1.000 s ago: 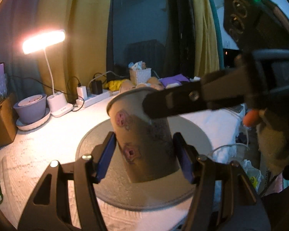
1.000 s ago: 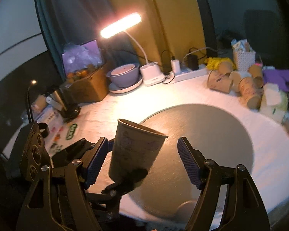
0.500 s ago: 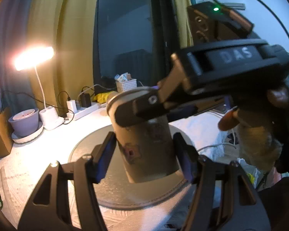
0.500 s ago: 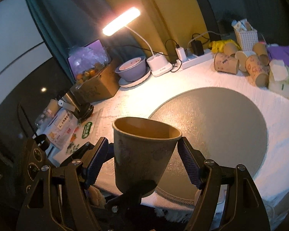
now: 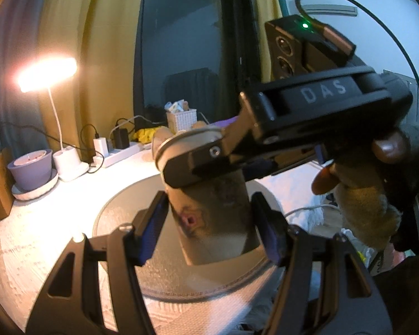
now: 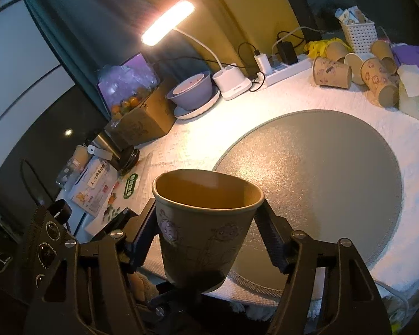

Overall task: Flip cup upright
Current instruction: 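Grasp the cup rim with the right gripper while the left gripper releases it, then lower the cup upright onto the grey mat with the right gripper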

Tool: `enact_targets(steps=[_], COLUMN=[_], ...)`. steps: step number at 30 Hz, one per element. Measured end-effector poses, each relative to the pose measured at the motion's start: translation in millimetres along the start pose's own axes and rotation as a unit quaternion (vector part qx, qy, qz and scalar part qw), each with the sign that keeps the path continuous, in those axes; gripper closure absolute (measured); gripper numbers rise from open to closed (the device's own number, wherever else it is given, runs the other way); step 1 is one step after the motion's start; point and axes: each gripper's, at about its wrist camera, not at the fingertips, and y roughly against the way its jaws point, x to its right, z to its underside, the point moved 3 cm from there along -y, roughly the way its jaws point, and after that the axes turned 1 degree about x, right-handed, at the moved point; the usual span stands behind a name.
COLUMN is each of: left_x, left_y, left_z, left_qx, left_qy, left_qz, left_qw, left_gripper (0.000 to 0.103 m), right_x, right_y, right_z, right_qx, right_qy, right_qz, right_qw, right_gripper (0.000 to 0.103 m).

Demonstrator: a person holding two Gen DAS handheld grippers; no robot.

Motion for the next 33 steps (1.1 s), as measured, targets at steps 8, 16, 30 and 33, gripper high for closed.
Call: enact_targets(steps=[8, 16, 30, 33], left_x=[-7.5, -27.4, -103.5, -115.5], left_y=[-14.6, -32.8, -66.1, -72.3], left_z=[6.4, 13.7, 16.1, 18.9], left_qx=[-0.033, -0.080, -0.156, -0.166], left_qy=[0.019, 0.055, 0.161, 0.179], left_qz=[0.006, 0.010, -0.063, -0.070], left_qw=[0.9992, 0.9953, 0.9726, 0.9672], left_gripper=[0.029, 0.028, 0.028, 0.028], right_x=[12.2, 26.1, 53.0, 57.5], right_y=[-14.0, -15.9, -52.2, -62.8], right_z=[-5.4, -28.0, -54.9, -57.8], right_qx=[-0.007, 0.023, 0.021, 0.016], right_qy=[-0.012, 0.014, 0.098, 0.111], right_qz=[0.010, 0.073, 0.178, 0.185], right_qw=[1.000, 0.997, 0.979, 0.976], right_gripper=[0.031, 0.031, 0.031, 0.031])
